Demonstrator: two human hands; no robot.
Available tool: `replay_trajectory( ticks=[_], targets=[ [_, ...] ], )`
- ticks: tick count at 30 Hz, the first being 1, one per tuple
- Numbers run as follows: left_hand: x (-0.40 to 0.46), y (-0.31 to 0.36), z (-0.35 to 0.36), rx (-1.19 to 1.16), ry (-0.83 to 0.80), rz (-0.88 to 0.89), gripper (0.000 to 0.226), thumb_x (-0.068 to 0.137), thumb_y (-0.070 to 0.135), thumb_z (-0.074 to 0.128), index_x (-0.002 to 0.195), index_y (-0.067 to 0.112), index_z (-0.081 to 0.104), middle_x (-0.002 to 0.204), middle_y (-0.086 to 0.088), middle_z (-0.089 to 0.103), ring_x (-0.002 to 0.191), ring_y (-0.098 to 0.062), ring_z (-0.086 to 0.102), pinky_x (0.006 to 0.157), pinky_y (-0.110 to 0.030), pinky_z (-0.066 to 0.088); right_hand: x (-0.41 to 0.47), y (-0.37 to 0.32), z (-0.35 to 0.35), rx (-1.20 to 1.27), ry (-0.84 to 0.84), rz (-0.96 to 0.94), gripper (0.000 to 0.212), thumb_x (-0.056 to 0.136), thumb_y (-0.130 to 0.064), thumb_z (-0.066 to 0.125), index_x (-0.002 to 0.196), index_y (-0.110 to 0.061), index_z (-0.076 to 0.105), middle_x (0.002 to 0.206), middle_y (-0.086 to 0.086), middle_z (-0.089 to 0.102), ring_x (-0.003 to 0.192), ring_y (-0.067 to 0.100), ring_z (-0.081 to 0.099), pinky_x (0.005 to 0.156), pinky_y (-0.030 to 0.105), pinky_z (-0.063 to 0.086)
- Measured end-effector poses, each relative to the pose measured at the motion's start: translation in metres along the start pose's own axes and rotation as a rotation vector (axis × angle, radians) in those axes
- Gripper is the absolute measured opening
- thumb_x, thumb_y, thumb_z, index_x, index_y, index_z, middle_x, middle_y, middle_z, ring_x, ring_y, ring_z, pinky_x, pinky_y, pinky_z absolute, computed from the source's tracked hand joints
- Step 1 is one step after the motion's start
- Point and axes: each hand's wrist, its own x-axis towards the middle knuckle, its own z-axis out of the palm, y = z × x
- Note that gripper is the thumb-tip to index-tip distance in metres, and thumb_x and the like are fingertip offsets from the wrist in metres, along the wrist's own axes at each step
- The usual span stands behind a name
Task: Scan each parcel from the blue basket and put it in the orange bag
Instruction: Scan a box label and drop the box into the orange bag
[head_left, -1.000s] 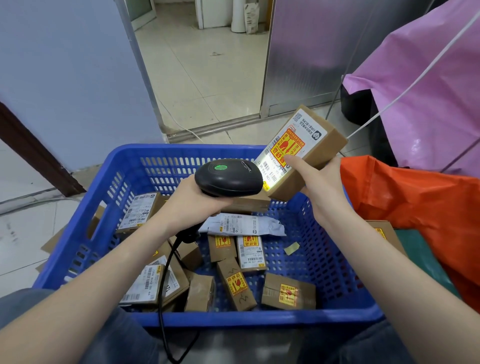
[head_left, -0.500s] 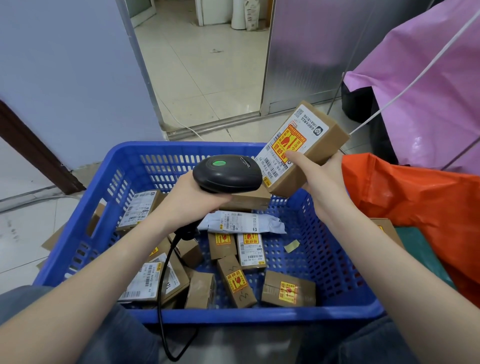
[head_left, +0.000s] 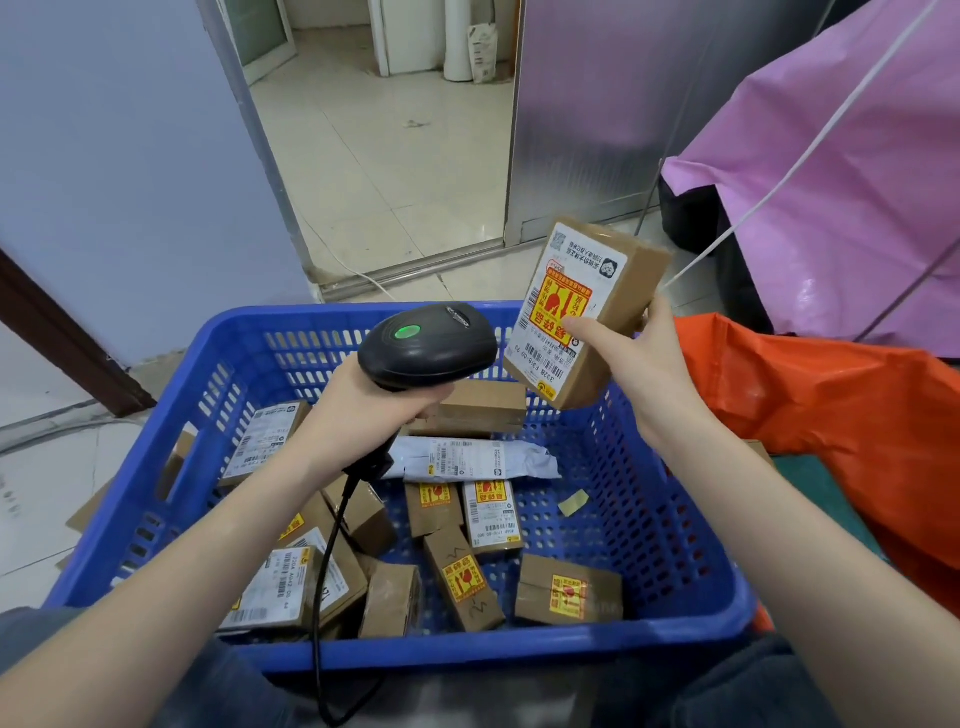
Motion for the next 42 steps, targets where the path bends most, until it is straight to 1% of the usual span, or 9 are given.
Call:
replay_trajectory(
  ticks=[4,8,13,22,25,31,34,38,42],
  targets=[
    [-0.002,0.013,0.024,-0.049,0.017,0.019,0.011,0.079,0.015,0.076,0.083,0.021,0.067,0.06,0.009,0.065,0.053,0.002,0.056,0.052,-0.008,0.044,0.003,-0.019,-0.032,-0.009,0.067,-0.072,0.051,0.079,-0.011,0.074,0.119,-0.021,0.044,0.105,-0.013,0.059,0.096,0.002,0.059,0.065,0.013,0.049],
    [0.001,0.033,0.062,-0.062,-0.051,0.083,0.012,0.079,0.018,0.076,0.081,0.024,0.065,0.056,0.017,0.064,0.054,0.008,0.055,0.058,-0.008,0.045,0.008,-0.034,-0.084,-0.052,0.15,-0.102,0.053,0.077,-0.011,0.076,0.121,-0.019,0.047,0.114,-0.003,0.063,0.103,0.013,0.063,0.083,0.031,0.054],
    [0.002,0.069,0.124,-0.055,-0.111,0.143,0.01,0.079,0.024,0.075,0.081,0.019,0.066,0.066,0.004,0.065,0.065,-0.011,0.058,0.071,-0.031,0.051,-0.002,-0.039,-0.168,-0.137,0.274,-0.095,0.063,0.079,-0.016,0.075,0.131,-0.022,0.041,0.112,0.001,0.06,0.086,0.005,0.064,0.054,0.012,0.048],
    [-0.007,0.112,0.257,0.048,-0.333,0.215,0.036,0.07,0.037,0.068,0.075,0.002,0.063,0.064,-0.014,0.065,0.059,-0.018,0.056,0.071,-0.042,0.054,-0.037,0.011,-0.298,-0.119,0.527,0.064,0.064,0.081,-0.016,0.074,0.134,-0.016,0.039,0.112,0.006,0.061,0.09,0.015,0.063,0.064,0.023,0.048],
    [-0.012,0.109,0.295,0.089,-0.369,0.2,0.033,0.072,0.033,0.07,0.075,0.001,0.067,0.068,-0.014,0.069,0.059,-0.017,0.061,0.071,-0.038,0.054,-0.049,0.043,-0.324,-0.103,0.569,0.133,0.07,0.082,-0.013,0.073,0.14,-0.017,0.033,0.094,-0.003,0.057,0.077,0.005,0.058,0.058,0.02,0.045],
    [-0.02,0.099,0.355,0.153,-0.474,0.137,0.02,0.073,0.031,0.071,0.075,0.012,0.069,0.05,0.003,0.066,0.049,-0.007,0.063,0.06,-0.025,0.051,-0.069,0.115,-0.355,-0.084,0.59,0.32,0.083,0.082,-0.014,0.072,0.146,-0.022,0.02,0.101,0.001,0.061,0.091,0.015,0.061,0.085,0.035,0.048],
    [-0.022,0.091,0.379,0.107,-0.544,0.036,0.011,0.07,0.027,0.073,0.076,0.018,0.071,0.058,0.0,0.068,0.058,-0.019,0.07,0.069,-0.039,0.059,-0.075,0.142,-0.362,-0.076,0.578,0.413,0.096,0.075,-0.023,0.073,0.147,-0.035,0.011,0.12,0.008,0.06,0.106,0.024,0.062,0.095,0.041,0.049],
    [-0.025,0.075,0.405,0.204,-0.562,0.048,0.012,0.075,0.021,0.069,0.082,0.011,0.07,0.065,-0.008,0.07,0.058,-0.014,0.069,0.07,-0.039,0.057,-0.076,0.185,-0.37,-0.07,0.58,0.556,0.102,0.047,-0.05,0.067,0.136,-0.054,0.017,0.136,0.007,0.047,0.117,0.028,0.054,0.097,0.049,0.048],
    [-0.022,0.057,0.421,0.299,-0.529,0.017,0.007,0.076,0.018,0.067,0.076,0.011,0.069,0.069,-0.009,0.072,0.067,-0.021,0.071,0.069,-0.038,0.057,-0.077,0.219,-0.366,-0.03,0.582,0.659,0.083,0.062,-0.033,0.072,0.129,-0.043,0.024,0.129,0.007,0.045,0.113,0.027,0.052,0.091,0.05,0.051]
  ],
)
